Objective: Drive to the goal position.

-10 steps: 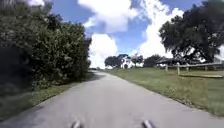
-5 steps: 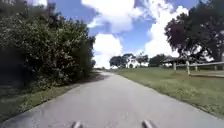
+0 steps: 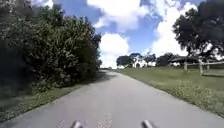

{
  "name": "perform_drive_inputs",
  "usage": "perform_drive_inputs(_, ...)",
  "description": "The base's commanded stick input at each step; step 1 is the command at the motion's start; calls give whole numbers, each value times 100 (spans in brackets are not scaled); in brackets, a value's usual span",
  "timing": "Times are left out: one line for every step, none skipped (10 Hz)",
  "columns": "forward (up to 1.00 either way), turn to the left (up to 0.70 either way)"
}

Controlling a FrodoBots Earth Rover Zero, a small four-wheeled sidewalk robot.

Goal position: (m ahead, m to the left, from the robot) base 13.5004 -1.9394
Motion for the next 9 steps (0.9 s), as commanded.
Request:
perform_drive_inputs(70, 7)
perform_drive_inputs(70, 35)
perform_drive_inputs(70, 35)
perform_drive_inputs(70, 24)
perform_drive_inputs(70, 0)
perform_drive_inputs(70, 0)
perform_drive_inputs(70, 0)
perform_drive_inputs(70, 0)
perform_drive_inputs(70, 0)
